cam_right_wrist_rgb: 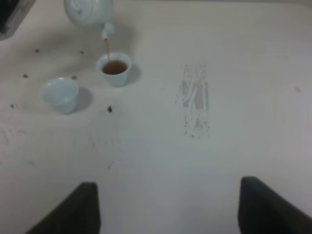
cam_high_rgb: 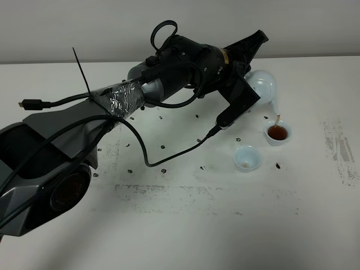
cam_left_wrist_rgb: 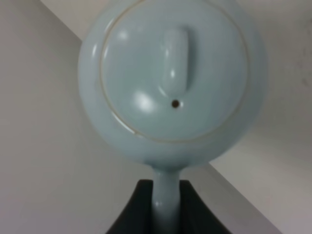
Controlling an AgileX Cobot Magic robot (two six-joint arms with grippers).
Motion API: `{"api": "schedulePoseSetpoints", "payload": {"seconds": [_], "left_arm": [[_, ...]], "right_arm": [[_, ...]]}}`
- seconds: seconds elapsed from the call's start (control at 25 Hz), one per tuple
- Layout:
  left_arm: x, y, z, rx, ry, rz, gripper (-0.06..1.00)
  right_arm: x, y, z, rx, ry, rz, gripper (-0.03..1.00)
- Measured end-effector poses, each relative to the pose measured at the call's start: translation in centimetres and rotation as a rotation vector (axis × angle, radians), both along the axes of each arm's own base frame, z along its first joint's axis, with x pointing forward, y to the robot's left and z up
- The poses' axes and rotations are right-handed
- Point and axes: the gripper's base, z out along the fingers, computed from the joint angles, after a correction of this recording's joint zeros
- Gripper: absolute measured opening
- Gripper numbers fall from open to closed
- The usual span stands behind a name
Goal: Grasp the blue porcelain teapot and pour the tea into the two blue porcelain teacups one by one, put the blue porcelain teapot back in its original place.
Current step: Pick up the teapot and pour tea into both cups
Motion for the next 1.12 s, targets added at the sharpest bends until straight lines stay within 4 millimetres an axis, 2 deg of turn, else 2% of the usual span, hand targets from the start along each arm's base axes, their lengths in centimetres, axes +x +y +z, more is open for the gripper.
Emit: {"api": "schedulePoseSetpoints", "payload": {"seconds": [0.8,1.12], "left_arm": [[-0.11,0.07,-0.16,-0.005,0.033,0.018,0.06],[-0.21,0.14,-0.30,-0.092,0.135,0.127,0.06]], "right_arm": [[0.00,0.00,0.00,0.000,0.000,0.000,0.57],[0.00,0.00,0.00,0.000,0.000,0.000,0.57]]}}
